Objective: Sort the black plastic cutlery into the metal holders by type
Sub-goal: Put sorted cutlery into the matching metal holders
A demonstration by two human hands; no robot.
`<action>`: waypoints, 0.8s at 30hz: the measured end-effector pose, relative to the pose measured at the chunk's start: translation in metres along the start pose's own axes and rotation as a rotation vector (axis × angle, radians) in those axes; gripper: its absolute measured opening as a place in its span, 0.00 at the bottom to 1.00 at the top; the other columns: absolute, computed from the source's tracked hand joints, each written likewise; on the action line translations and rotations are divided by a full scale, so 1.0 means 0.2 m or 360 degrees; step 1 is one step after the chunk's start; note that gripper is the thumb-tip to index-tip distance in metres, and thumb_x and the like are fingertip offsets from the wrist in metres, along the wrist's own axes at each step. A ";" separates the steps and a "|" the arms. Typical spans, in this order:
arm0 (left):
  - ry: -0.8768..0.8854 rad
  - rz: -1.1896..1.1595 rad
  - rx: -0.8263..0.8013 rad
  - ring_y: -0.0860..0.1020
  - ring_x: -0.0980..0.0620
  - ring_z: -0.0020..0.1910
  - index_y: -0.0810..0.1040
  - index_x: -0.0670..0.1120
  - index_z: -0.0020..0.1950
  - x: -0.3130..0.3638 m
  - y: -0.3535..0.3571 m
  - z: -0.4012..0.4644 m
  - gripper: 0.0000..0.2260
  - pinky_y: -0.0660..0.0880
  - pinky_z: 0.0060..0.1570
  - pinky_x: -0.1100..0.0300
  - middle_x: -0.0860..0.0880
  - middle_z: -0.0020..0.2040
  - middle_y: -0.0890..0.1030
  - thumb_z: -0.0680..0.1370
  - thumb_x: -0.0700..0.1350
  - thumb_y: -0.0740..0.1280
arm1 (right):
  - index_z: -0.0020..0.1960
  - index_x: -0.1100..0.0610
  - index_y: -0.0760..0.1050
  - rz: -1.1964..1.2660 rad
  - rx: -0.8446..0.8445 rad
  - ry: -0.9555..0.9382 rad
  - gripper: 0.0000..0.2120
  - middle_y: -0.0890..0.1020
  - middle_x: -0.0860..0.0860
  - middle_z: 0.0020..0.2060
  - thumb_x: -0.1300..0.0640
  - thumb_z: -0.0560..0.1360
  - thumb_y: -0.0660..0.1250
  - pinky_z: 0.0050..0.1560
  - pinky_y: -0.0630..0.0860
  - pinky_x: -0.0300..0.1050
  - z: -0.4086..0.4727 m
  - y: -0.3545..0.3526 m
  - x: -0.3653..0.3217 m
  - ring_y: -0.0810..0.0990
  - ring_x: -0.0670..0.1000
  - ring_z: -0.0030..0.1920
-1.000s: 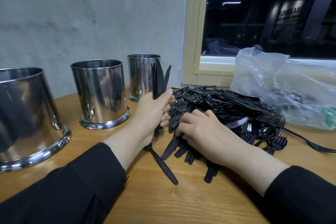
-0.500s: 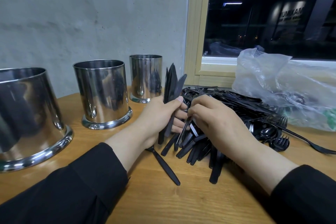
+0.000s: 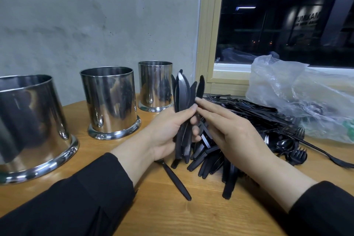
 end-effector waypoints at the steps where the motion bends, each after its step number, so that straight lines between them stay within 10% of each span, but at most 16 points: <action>1: 0.0061 0.0034 0.0035 0.71 0.53 0.30 0.75 0.45 0.44 0.01 -0.01 0.01 0.09 0.74 0.31 0.59 0.49 0.34 0.71 0.83 0.46 0.67 | 0.73 0.58 0.72 0.0034 0.0012 0.0003 0.24 0.69 0.48 0.76 0.68 0.78 0.65 0.72 0.68 0.39 0.00 -0.01 -0.01 0.68 0.44 0.75; 6: 0.0516 0.0402 0.0393 0.67 0.51 0.29 0.74 0.46 0.44 0.06 -0.08 0.01 0.09 0.68 0.31 0.58 0.50 0.31 0.69 0.83 0.47 0.68 | 0.75 0.56 0.70 0.0172 0.0071 0.0228 0.22 0.68 0.45 0.76 0.58 0.81 0.65 0.73 0.59 0.30 0.01 -0.03 -0.03 0.64 0.38 0.75; 11: 0.0329 0.0707 0.0373 0.77 0.51 0.37 0.80 0.41 0.49 -0.03 -0.08 0.03 0.08 0.77 0.42 0.58 0.47 0.36 0.77 0.81 0.46 0.71 | 0.79 0.46 0.63 0.0230 -0.0053 0.0607 0.28 0.68 0.39 0.74 0.45 0.80 0.62 0.71 0.60 0.28 0.01 -0.02 0.00 0.66 0.34 0.71; 15: 0.0142 0.0791 0.0273 0.78 0.50 0.36 0.80 0.45 0.51 -0.09 -0.06 0.03 0.06 0.78 0.44 0.56 0.47 0.36 0.77 0.82 0.47 0.69 | 0.80 0.42 0.59 0.0226 -0.0221 0.0819 0.31 0.67 0.35 0.73 0.42 0.79 0.63 0.67 0.68 0.38 0.01 -0.02 0.01 0.73 0.32 0.46; 19: 0.0246 0.0831 0.0316 0.72 0.51 0.28 0.78 0.47 0.51 -0.05 -0.05 0.03 0.07 0.74 0.31 0.59 0.46 0.34 0.72 0.84 0.49 0.65 | 0.79 0.43 0.61 0.0459 -0.0134 0.0924 0.35 0.74 0.33 0.68 0.37 0.75 0.66 0.70 0.69 0.39 0.02 -0.01 0.01 0.73 0.33 0.65; 24: 0.0276 0.0727 0.0284 0.64 0.52 0.22 0.80 0.46 0.51 -0.02 -0.03 0.01 0.05 0.60 0.27 0.57 0.49 0.25 0.68 0.83 0.45 0.66 | 0.61 0.40 0.78 0.0646 -0.0109 0.0939 0.16 0.83 0.39 0.49 0.39 0.74 0.69 0.47 0.75 0.35 0.15 0.00 -0.03 0.80 0.40 0.46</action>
Point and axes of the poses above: each hand's wrist, its own z-axis towards the middle knuckle, its own y-axis out of the palm, x = y × z, the point moved 4 cm from there along z, towards the middle knuckle
